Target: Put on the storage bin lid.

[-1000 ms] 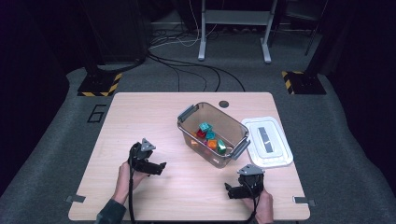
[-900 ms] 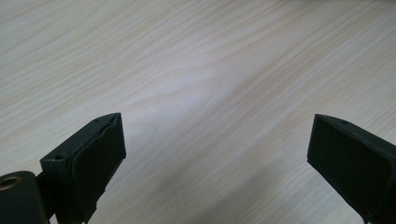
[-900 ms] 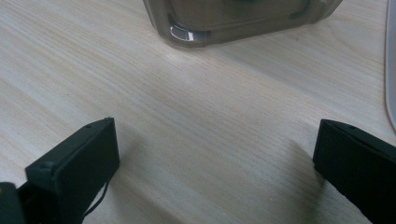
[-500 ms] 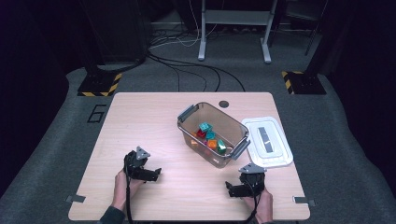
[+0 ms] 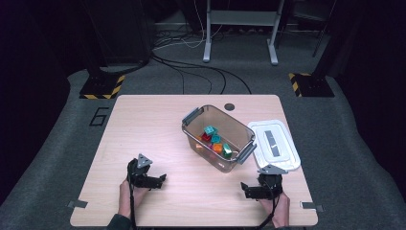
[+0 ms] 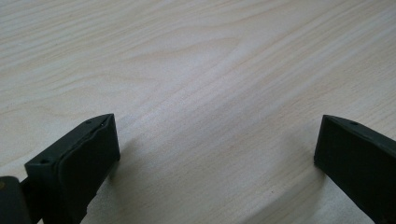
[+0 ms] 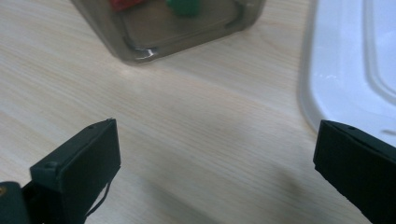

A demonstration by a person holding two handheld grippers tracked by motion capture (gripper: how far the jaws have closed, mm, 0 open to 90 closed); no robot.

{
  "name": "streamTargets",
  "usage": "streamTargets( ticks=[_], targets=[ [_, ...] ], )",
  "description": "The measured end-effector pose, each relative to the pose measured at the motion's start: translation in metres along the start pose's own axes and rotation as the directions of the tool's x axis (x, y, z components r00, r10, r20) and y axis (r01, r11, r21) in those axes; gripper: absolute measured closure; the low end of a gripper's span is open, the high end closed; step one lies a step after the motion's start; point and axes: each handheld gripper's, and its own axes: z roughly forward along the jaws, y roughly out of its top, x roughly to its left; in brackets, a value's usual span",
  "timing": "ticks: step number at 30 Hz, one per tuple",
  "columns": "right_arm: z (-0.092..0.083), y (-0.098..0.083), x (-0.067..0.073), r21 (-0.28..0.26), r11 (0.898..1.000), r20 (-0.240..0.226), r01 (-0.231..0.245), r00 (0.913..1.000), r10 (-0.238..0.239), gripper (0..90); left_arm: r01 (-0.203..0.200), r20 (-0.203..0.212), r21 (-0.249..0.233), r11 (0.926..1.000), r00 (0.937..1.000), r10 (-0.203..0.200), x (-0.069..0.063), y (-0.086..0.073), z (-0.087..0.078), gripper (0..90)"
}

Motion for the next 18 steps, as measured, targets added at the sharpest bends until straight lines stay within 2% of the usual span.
streamTargets(
  ticks=[11, 18],
  targets=[
    [-0.01, 0.003, -0.026, 0.001, 1.0, 0.04, -0.012, 0.9991, 0.012, 0.0, -0.012, 0.004, 0.007, 0.9999, 0.9999, 0.012, 0.0, 0.0, 0.0, 0.2],
    [-0.012, 0.005, -0.046, -0.012, 0.999, 0.04, -0.05, 0.9979, 0.051, 0.0, -0.011, 0.002, 0.009, 0.9999, 0.9999, 0.011, 0.0, 0.0, 0.0, 0.2]
  ],
)
